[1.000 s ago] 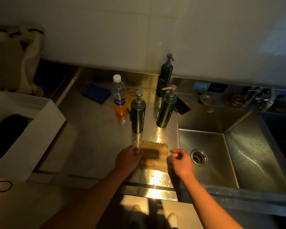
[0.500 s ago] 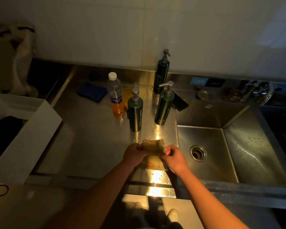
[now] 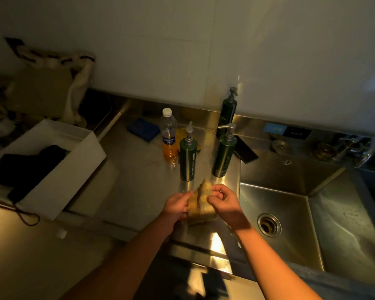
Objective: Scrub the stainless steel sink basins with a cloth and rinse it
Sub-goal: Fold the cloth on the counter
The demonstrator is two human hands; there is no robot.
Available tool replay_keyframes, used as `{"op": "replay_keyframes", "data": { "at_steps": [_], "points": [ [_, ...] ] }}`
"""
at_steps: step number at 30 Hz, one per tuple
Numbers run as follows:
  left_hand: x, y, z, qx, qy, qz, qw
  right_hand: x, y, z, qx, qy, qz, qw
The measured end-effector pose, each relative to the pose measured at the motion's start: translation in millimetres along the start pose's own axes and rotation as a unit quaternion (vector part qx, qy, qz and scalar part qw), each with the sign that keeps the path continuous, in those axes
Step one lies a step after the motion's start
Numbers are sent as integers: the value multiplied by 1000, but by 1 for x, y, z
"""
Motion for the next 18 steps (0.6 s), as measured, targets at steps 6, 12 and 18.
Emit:
{"op": "replay_keyframes", "data": {
  "at_steps": [6, 12, 18],
  "points": [
    [5, -22, -16, 48, -144, 74, 986, -29, 0, 61, 15, 71, 56, 996],
    [36, -34, -60, 69, -254, 137, 955, -66, 13, 93, 9, 89, 44, 995],
    [89, -12, -81, 155, -284, 213, 922, -136, 34, 109, -12, 136, 50, 989]
  ]
}}
Point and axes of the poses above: each hand's wrist, its own y-axis towards the middle knuckle, its own x-axis out of the back of the hand, z = x × y, the point moved 10 cm from there along y, towards the middle knuckle, and after that the axes turned 7 degrees about -y, right-handed, at the moved point
